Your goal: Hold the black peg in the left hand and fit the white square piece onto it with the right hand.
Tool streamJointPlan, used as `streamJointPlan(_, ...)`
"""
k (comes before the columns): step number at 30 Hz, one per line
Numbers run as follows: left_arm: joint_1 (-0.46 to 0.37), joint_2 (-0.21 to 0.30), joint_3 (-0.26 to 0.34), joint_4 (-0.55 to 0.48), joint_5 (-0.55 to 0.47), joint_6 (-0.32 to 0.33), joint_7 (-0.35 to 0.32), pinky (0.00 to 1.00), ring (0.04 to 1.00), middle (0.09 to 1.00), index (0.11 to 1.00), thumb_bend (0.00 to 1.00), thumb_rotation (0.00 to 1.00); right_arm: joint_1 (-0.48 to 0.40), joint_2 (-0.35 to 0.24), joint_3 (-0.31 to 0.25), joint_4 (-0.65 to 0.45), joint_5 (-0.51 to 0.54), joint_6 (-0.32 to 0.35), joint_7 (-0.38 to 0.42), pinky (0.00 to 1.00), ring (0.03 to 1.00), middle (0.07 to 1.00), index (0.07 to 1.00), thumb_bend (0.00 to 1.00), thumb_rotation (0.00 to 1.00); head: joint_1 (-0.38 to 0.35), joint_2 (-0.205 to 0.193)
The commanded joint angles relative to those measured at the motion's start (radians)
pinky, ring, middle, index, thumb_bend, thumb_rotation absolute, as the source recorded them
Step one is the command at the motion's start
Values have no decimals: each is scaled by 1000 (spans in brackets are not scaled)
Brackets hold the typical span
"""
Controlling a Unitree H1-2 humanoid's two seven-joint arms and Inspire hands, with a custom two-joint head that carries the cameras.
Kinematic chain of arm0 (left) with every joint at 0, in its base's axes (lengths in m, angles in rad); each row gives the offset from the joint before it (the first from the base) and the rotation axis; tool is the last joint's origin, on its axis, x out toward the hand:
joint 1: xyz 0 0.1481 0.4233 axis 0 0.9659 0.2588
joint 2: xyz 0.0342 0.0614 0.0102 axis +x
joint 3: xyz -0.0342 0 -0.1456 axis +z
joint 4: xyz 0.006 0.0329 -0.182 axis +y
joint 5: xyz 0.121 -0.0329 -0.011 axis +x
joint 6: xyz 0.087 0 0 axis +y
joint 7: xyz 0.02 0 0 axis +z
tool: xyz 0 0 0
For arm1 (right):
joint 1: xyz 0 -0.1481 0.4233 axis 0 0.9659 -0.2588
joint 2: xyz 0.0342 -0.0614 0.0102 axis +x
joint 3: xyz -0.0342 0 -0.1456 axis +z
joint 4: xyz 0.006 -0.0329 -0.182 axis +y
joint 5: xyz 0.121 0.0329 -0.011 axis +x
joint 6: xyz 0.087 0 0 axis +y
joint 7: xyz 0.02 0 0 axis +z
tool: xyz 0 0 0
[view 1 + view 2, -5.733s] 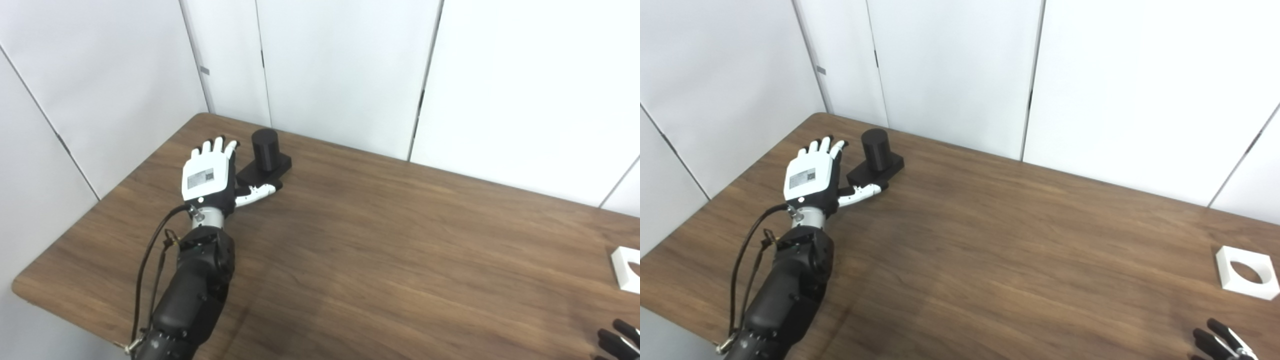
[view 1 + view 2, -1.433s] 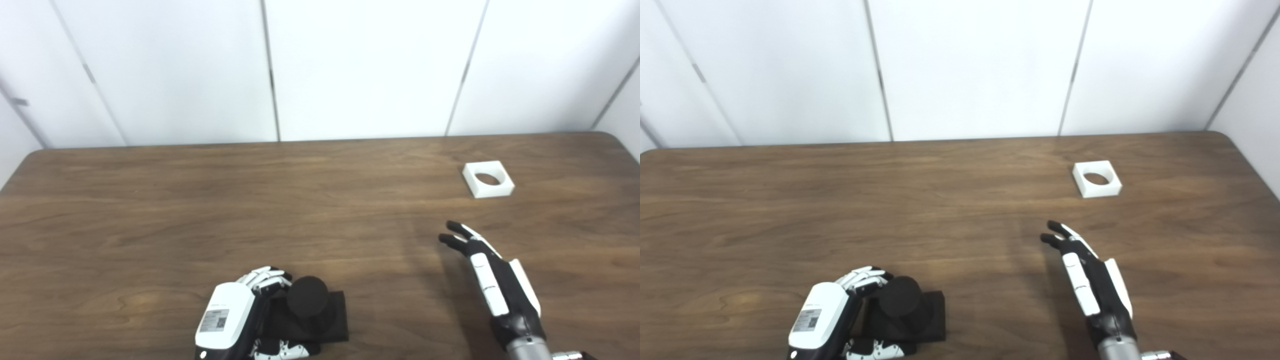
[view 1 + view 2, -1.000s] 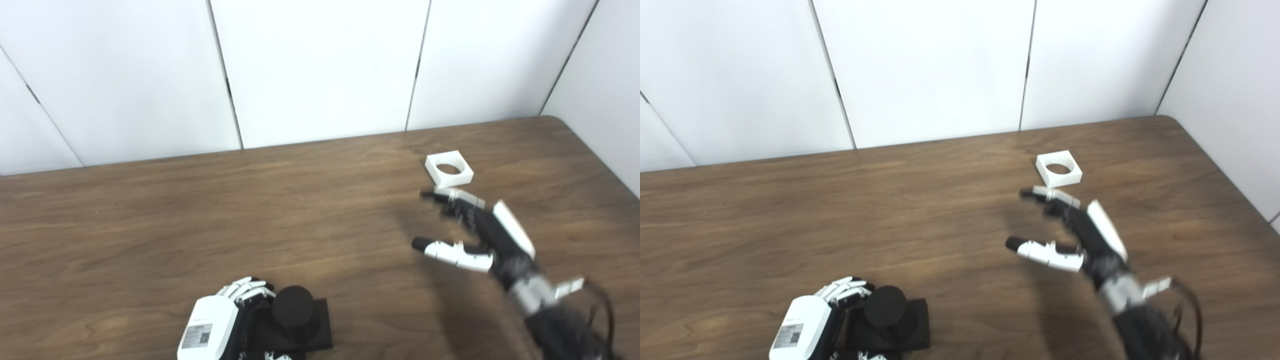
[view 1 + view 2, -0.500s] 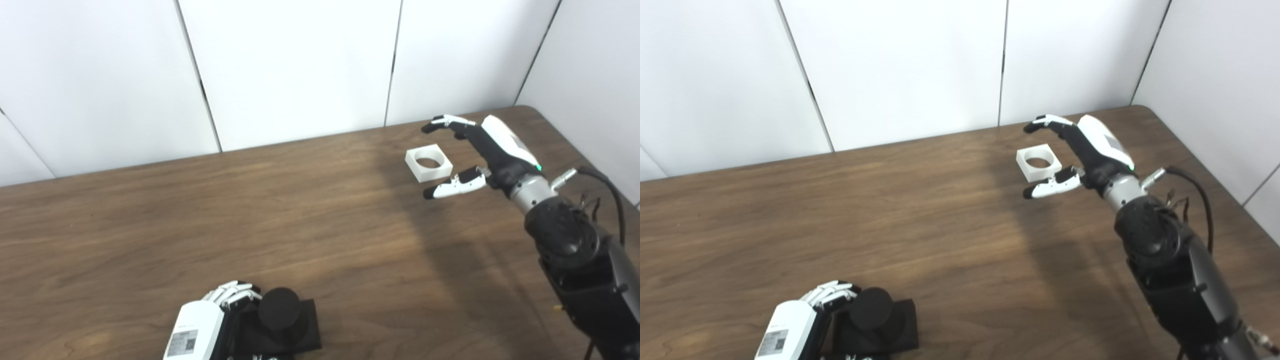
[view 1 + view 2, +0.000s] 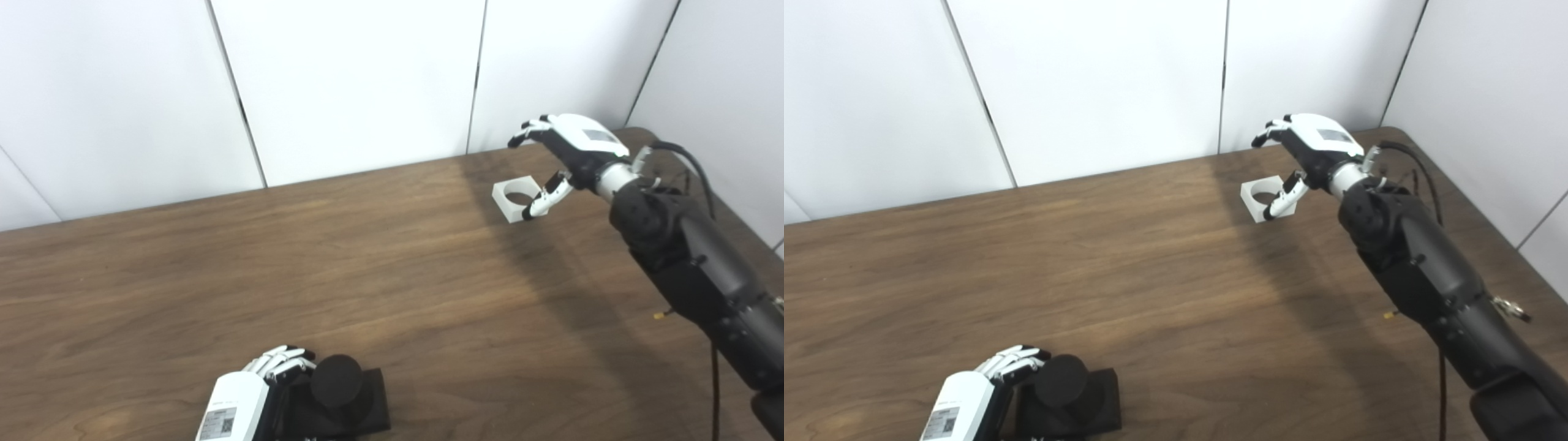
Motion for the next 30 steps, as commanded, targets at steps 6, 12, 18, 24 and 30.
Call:
streamJointPlan(6,44,6,-27,58,-15,21,-94,721,812,753,489,511,48,-123,-44,61,99,-71,-57,30,942,1000,947,800,963,150,18,-3)
streamJointPlan(12,39,1,-32,60,7,26,-89,726,809,749,490,511,49,-158,-32,107,182,-88,-71,50,958,1000,942,810,967,167,31,-7)
streamJointPlan(18,37,-10,-23,64,18,34,-88,723,799,741,489,512,48,-178,-14,127,251,-101,-97,30,973,1000,931,808,960,185,41,-8)
streamJointPlan(24,37,-11,-20,62,25,33,-86,720,792,737,489,513,48,-193,3,147,300,-114,-101,20,966,997,929,804,956,182,42,-9)
streamJointPlan(30,40,-11,-20,57,25,34,-89,713,792,738,489,513,48,-194,21,149,335,-114,-119,1,957,984,919,790,941,185,42,-6)
